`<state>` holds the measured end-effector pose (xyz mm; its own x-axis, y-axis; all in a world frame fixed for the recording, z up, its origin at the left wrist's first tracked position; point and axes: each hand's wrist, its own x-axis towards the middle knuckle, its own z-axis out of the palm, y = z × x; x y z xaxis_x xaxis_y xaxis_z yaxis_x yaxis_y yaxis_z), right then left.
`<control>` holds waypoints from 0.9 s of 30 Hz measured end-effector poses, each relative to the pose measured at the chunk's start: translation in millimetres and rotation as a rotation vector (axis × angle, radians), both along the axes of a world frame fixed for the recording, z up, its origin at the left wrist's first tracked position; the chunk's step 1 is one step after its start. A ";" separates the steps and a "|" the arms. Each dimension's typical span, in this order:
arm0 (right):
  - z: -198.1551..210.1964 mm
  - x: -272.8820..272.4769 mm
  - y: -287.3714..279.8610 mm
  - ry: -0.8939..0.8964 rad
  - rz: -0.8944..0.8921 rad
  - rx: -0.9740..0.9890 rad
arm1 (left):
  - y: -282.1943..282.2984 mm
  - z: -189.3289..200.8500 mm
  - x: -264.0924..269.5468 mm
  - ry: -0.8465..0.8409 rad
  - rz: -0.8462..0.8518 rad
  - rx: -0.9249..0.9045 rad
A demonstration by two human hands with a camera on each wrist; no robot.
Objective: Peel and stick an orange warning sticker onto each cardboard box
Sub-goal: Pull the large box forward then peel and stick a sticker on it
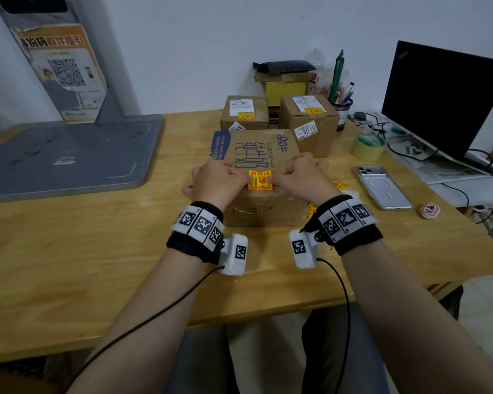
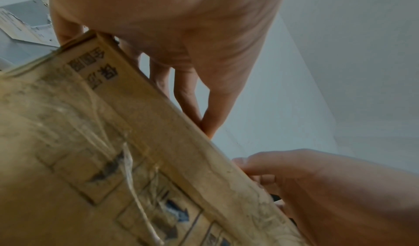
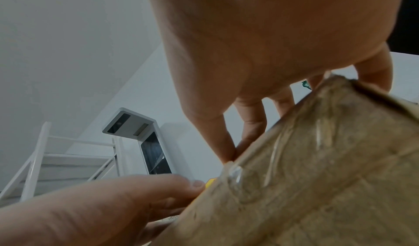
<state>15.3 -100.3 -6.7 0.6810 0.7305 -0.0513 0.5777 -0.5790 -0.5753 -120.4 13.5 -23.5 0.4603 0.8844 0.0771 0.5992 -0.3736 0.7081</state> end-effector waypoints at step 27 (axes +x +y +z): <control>0.8 -6.2 13.1 -0.054 -0.012 -0.017 | 8.3 0.4 -4.6 -0.005 0.007 -0.003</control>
<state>9.1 -87.2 -5.9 0.6917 0.7217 -0.0264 0.6007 -0.5953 -0.5336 -125.0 21.8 -23.1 0.4541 0.8876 0.0771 0.5978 -0.3677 0.7124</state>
